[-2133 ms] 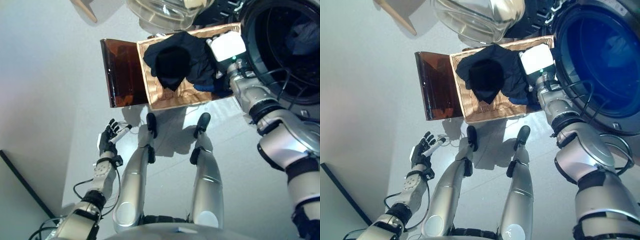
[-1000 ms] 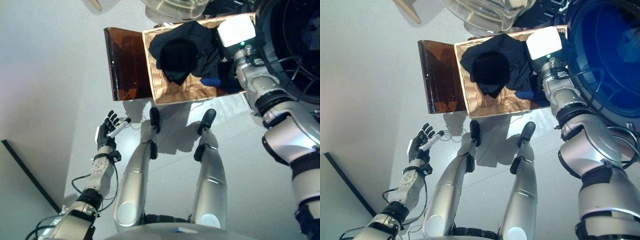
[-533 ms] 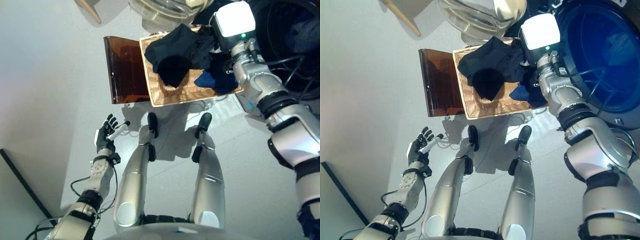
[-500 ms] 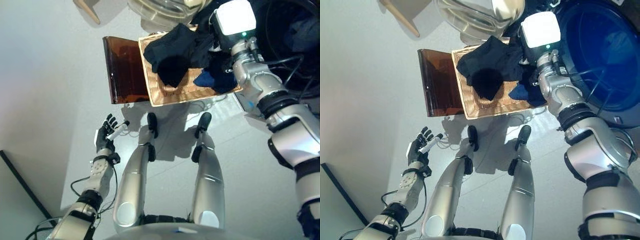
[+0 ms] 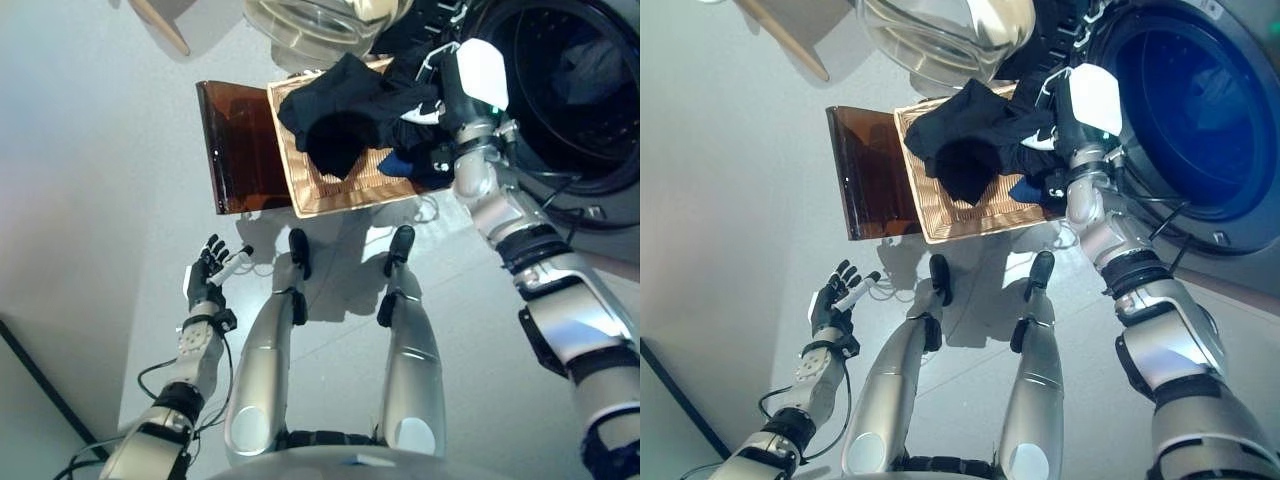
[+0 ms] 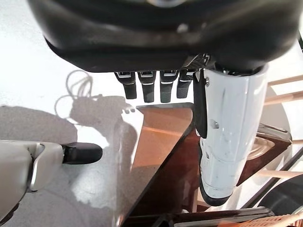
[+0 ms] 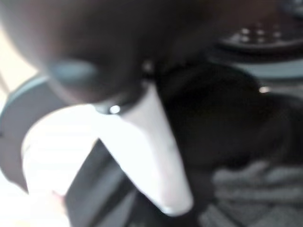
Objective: Pick up the clothes and place them into the washing machine
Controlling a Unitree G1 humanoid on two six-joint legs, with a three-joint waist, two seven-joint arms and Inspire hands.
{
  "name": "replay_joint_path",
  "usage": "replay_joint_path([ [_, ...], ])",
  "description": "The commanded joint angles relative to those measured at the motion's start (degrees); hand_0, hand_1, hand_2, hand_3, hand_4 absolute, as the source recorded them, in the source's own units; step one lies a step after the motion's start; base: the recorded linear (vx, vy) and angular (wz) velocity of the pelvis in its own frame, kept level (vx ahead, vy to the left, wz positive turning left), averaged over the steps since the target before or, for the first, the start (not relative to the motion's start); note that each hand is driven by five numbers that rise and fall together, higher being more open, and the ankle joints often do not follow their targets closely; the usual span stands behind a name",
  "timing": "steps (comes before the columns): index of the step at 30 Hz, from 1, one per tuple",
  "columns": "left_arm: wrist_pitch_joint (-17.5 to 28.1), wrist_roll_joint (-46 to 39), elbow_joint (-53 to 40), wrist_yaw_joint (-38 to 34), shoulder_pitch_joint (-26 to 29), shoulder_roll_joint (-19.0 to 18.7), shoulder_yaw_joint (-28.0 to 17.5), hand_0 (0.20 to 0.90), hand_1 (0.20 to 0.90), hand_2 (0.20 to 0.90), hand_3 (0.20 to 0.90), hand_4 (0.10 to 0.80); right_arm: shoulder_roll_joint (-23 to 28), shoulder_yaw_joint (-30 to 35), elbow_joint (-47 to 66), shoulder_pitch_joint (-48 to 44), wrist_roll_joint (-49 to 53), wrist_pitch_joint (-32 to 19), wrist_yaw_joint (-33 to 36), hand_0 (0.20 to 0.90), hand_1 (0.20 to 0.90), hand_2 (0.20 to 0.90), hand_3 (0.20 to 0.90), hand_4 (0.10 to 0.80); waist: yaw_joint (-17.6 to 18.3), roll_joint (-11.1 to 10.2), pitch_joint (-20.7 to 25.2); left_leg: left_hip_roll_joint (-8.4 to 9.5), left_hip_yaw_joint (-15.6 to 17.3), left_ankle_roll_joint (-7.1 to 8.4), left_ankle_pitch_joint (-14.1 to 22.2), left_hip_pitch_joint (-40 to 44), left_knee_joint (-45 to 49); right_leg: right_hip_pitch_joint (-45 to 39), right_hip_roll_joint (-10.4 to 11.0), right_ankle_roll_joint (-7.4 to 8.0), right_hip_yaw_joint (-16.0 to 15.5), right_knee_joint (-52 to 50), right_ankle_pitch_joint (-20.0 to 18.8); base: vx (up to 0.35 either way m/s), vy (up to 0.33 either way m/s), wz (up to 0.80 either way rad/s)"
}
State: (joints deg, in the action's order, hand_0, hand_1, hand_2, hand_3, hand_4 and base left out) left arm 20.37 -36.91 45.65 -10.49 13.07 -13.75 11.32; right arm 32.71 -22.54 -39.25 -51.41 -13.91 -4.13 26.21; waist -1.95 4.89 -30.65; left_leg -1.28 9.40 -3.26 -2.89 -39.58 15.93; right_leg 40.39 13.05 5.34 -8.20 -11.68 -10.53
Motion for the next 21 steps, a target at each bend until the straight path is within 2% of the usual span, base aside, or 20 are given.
replay_joint_path([
  [1,3.0,0.5,0.2,-1.9,-4.2,-0.3,-2.4,0.900,0.900,0.900,0.900,0.800,-0.7,3.9,8.2,-0.7,6.6,-8.6,4.5,0.200,0.200,0.200,0.200,0.300,-1.0,0.7,3.8,0.09,-0.3,4.80,-3.0,1.5,-6.7,-0.2,0.0,1.24,-0.6,-9.7,8.2,0.000,0.000,0.00],
  [3,2.9,0.5,0.6,-2.1,-4.1,-0.1,-2.6,0.900,0.900,0.900,0.900,0.800,-3.1,6.2,8.4,1.5,11.8,-10.3,4.5,0.200,0.200,0.200,0.200,0.300,-0.8,0.7,3.8,0.16,-0.3,4.74,-3.0,1.6,-6.8,-0.4,0.0,1.27,-0.5,-9.5,8.2,0.074,0.000,-0.02],
  [4,2.9,0.4,0.7,-2.4,-4.2,0.0,-2.6,0.900,0.900,0.900,0.900,0.800,-5.1,7.5,8.1,3.1,15.6,-11.5,4.4,0.200,0.200,0.200,0.200,0.300,-0.7,0.5,4.2,0.34,-0.6,5.22,-1.5,2.4,-6.8,-1.0,0.1,1.87,0.0,-9.9,9.7,0.040,-0.003,-0.03],
  [5,2.7,0.4,0.3,-2.6,-4.4,0.1,-2.5,0.900,0.900,0.900,0.900,0.800,-7.1,8.8,7.9,4.9,20.8,-12.9,3.7,0.200,0.200,0.200,0.200,0.300,-0.6,0.8,4.0,0.22,-0.1,4.72,-2.9,1.9,-7.0,-0.7,0.0,1.24,-0.4,-9.3,8.3,0.123,-0.014,0.00],
  [6,2.7,0.4,0.3,-2.6,-4.5,0.1,-2.4,0.900,0.900,0.900,0.900,0.800,-7.1,8.8,7.9,5.0,20.9,-12.9,3.6,0.200,0.200,0.200,0.200,0.300,-0.5,0.6,4.3,0.40,-0.6,5.22,-1.5,2.6,-7.0,-1.2,0.0,1.82,0.1,-9.7,9.8,0.000,0.000,0.00],
  [8,2.4,0.4,-0.1,-2.8,-4.8,0.2,-2.3,0.900,0.900,0.900,0.900,0.800,-10.3,11.0,6.5,6.9,31.1,-15.6,1.8,0.200,0.200,0.200,0.200,0.300,-0.4,0.9,4.4,0.49,-0.5,5.14,-1.2,2.9,-7.0,-1.4,0.0,1.77,0.2,-9.7,10.0,0.058,-0.001,-0.01],
  [9,2.4,0.4,-0.1,-2.8,-4.8,0.2,-2.3,0.900,0.900,0.900,0.900,0.800,-10.3,11.0,6.5,6.9,31.2,-15.6,1.7,0.200,0.200,0.200,0.200,0.300,-0.4,0.9,4.4,0.49,-0.5,5.14,-1.2,2.9,-7.0,-1.4,0.0,1.77,0.2,-9.7,10.0,0.000,0.000,0.00],
  [11,2.1,-0.1,0.2,-2.5,-5.0,0.4,-2.3,0.900,0.900,0.900,0.900,0.800,-12.7,13.5,6.2,8.4,41.8,-18.9,-0.4,0.200,0.200,0.200,0.200,0.300,-0.2,1.2,4.7,0.50,-0.4,5.18,-1.1,3.2,-7.2,-1.6,0.0,1.77,0.2,-9.4,10.1,0.025,0.012,-0.03],
  [21,1.3,-1.6,0.7,-2.2,-5.5,1.0,-1.5,0.900,0.900,0.900,0.900,0.800,-15.8,21.3,6.7,9.2,63.5,-26.1,-3.8,0.200,0.200,0.200,0.200,0.300,0.2,1.7,5.2,0.64,-0.3,5.24,-0.6,3.4,-7.0,-1.8,-0.1,1.69,0.3,-9.5,10.4,0.000,0.000,0.00],
])
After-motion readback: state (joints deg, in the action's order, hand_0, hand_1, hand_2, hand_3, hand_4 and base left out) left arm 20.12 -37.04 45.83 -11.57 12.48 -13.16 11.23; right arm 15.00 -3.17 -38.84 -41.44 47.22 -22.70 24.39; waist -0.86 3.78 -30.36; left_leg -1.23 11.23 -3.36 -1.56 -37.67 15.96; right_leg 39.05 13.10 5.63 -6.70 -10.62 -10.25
